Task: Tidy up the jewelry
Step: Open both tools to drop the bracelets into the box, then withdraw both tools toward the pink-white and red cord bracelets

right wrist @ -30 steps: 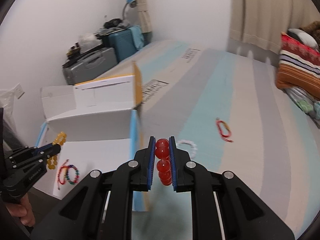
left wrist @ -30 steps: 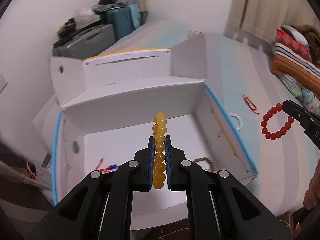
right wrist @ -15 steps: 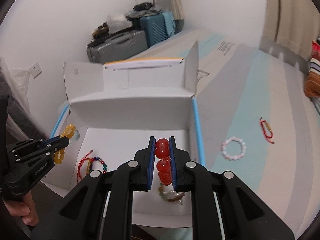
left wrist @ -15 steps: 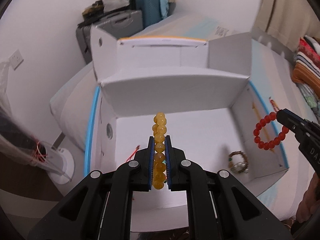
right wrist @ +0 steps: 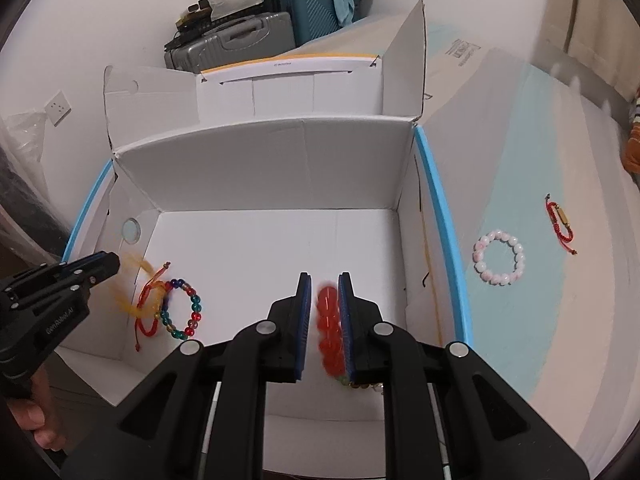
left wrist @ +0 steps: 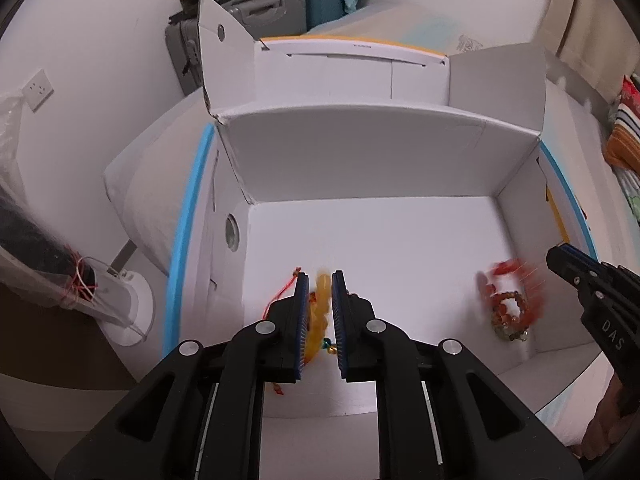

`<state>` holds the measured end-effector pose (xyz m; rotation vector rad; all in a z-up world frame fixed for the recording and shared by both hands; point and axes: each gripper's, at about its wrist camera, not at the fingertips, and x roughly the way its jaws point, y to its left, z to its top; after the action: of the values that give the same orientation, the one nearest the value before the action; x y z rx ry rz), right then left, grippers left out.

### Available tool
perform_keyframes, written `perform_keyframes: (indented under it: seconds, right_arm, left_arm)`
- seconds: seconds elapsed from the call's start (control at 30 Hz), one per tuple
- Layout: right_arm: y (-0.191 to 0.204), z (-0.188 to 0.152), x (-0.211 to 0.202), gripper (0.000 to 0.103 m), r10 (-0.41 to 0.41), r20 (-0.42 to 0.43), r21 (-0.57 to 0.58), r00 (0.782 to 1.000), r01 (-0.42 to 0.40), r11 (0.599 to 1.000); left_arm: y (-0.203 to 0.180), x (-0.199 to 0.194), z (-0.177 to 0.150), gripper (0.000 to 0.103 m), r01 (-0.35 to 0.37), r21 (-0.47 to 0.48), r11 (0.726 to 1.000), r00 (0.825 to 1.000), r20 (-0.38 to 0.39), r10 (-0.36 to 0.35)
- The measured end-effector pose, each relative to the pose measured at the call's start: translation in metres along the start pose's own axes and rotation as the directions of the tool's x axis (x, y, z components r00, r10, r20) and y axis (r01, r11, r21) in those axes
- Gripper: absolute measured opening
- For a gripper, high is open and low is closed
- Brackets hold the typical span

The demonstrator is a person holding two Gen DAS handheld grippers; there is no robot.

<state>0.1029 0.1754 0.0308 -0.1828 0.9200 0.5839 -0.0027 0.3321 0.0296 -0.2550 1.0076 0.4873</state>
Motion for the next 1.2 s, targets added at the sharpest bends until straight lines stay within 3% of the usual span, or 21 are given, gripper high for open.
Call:
perform_keyframes:
  seconds: [0.03,0.07,0.1,0.17,0.23,0.33,0.53,0.8,1.2]
  right_arm:
    - [0.001,0.000,-0.001,0.040,-0.003,0.002,-0.001,1.000,0.003,1.000]
    - [0.000,0.001,-0.004,0.047,-0.004,0.010,0.002,1.000,0.004,1.000]
    - [0.000,0.002,-0.007,0.053,-0.007,0.019,0.003,1.000,0.007,1.000]
    - [-0.001,0.004,-0.013,0.057,-0.016,0.038,-0.005,0.999,0.017,1.000]
    - [-0.007,0.006,-0.020,0.071,-0.023,0.052,-0.002,0.998,0.023,1.000]
    - [-0.016,0.009,-0.031,0.082,-0.037,0.080,0.010,0.996,0.036,0.999]
    - [-0.049,0.015,-0.051,0.093,-0.083,0.116,0.042,0.990,0.079,0.996]
    - [-0.114,0.019,-0.068,0.094,-0.133,0.128,0.094,0.983,0.121,0.988]
    - [-0.234,0.036,-0.074,0.094,-0.226,0.131,0.120,0.965,0.211,0.970]
  left_arm:
    - [0.000,-0.002,0.001,0.024,0.000,-0.003,1.000,1.000,0.006,0.000]
    - [0.000,-0.003,0.002,0.037,-0.004,-0.006,1.000,1.000,0.012,0.004]
    - [0.000,-0.006,0.003,0.043,-0.009,-0.007,1.000,1.000,0.024,0.009]
    - [-0.002,-0.013,0.005,0.059,-0.015,-0.006,1.000,0.999,0.048,0.015]
    - [-0.005,-0.020,0.007,0.068,-0.020,-0.007,1.000,0.997,0.069,0.020]
    - [-0.013,-0.028,0.009,0.077,-0.013,0.000,1.000,0.996,0.086,0.013]
    - [-0.044,-0.042,0.014,0.093,0.005,0.030,1.000,0.992,0.123,-0.009]
    - [-0.111,-0.050,0.020,0.097,0.053,0.090,0.995,0.987,0.144,-0.066]
    - [-0.254,-0.049,0.030,0.097,0.150,0.171,0.974,0.974,0.146,-0.176]
